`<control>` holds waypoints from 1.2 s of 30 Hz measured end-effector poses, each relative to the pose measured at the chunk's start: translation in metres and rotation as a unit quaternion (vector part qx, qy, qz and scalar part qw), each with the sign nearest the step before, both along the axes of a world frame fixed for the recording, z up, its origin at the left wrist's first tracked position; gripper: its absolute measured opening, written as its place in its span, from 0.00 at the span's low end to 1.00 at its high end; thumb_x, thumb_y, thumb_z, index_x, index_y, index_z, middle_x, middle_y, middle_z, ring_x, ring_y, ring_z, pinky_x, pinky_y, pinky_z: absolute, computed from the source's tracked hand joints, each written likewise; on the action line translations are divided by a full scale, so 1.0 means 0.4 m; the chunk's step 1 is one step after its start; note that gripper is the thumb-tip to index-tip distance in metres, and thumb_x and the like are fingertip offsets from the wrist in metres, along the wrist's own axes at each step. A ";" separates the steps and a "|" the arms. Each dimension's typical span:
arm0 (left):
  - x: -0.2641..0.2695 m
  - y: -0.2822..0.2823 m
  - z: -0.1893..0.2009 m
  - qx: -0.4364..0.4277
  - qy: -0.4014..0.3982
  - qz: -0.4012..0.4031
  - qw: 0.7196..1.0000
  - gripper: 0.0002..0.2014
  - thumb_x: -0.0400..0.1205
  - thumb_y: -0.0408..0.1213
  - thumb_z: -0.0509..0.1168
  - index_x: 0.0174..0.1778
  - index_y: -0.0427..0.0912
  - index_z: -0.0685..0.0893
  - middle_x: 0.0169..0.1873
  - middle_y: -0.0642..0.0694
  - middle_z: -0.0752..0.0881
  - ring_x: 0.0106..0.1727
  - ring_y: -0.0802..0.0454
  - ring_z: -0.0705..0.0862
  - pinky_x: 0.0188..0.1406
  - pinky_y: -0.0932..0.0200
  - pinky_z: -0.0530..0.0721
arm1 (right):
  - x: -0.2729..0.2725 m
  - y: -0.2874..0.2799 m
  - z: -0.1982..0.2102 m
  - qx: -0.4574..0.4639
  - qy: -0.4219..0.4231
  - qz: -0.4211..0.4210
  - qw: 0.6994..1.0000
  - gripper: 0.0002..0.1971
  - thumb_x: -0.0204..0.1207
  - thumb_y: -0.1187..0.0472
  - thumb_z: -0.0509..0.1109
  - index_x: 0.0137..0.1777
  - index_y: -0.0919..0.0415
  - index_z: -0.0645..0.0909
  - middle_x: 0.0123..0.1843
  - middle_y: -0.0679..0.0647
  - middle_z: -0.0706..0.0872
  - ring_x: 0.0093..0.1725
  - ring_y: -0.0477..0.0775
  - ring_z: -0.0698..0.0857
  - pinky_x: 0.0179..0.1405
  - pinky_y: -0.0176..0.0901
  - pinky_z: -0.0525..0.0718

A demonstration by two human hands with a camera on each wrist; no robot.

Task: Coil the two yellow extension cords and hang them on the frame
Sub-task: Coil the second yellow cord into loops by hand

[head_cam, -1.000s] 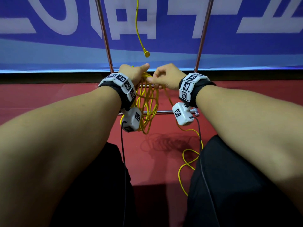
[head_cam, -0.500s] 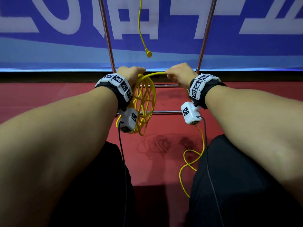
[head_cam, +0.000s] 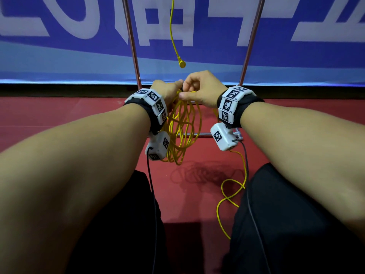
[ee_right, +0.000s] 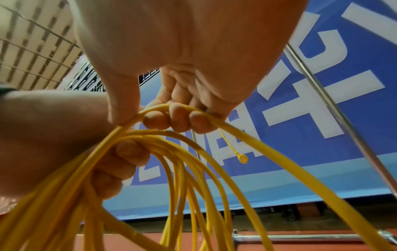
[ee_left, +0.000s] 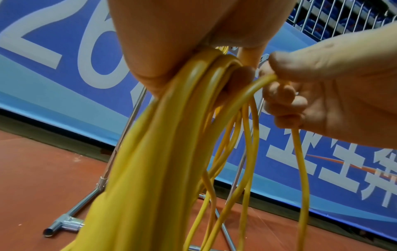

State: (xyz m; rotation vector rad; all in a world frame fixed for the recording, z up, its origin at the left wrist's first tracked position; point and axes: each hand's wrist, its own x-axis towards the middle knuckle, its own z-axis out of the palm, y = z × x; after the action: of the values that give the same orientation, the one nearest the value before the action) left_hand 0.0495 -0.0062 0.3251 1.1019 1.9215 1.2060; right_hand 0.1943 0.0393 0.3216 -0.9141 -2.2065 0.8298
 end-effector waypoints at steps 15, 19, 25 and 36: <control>-0.001 0.007 0.004 0.010 0.011 0.002 1.000 0.34 0.79 0.64 0.67 0.60 0.32 0.86 0.31 0.45 0.86 0.26 0.48 0.82 0.30 0.58 0.78 | -0.003 0.002 -0.001 -0.021 0.084 -0.007 0.996 0.10 0.72 0.60 0.81 0.38 0.57 0.81 0.31 0.57 0.82 0.26 0.45 0.79 0.29 0.37 0.79; -0.015 0.012 0.001 0.017 0.045 0.028 0.998 0.39 0.79 0.65 0.68 0.70 0.31 0.78 0.31 0.48 0.80 0.29 0.52 0.78 0.31 0.57 0.76 | 0.034 0.018 -0.019 -0.078 -0.017 0.006 0.997 0.11 0.74 0.59 0.81 0.43 0.65 0.82 0.30 0.61 0.82 0.24 0.49 0.79 0.30 0.41 0.80; -0.052 0.017 -0.001 0.030 0.021 0.064 0.997 0.40 0.76 0.65 0.71 0.70 0.32 0.81 0.35 0.45 0.85 0.31 0.47 0.82 0.29 0.57 0.78 | 0.098 0.062 -0.060 -0.114 -0.109 -0.062 0.986 0.23 0.83 0.42 0.67 0.34 0.59 0.84 0.28 0.55 0.84 0.27 0.52 0.77 0.32 0.40 0.73; -0.043 0.004 -0.014 -0.022 -0.016 -0.019 0.999 0.29 0.80 0.59 0.70 0.54 0.32 0.87 0.25 0.45 0.84 0.20 0.50 0.79 0.29 0.59 0.80 | 0.070 0.066 -0.032 -0.040 -0.041 -0.126 0.990 0.24 0.80 0.41 0.68 0.36 0.63 0.86 0.24 0.51 0.74 0.29 0.54 0.74 0.38 0.51 0.82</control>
State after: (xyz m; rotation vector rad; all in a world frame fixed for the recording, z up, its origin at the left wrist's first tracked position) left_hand 0.0322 -0.0046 0.3196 1.0850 1.8869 1.1478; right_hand 0.2224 0.0657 0.3089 -1.2563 -2.0825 0.7765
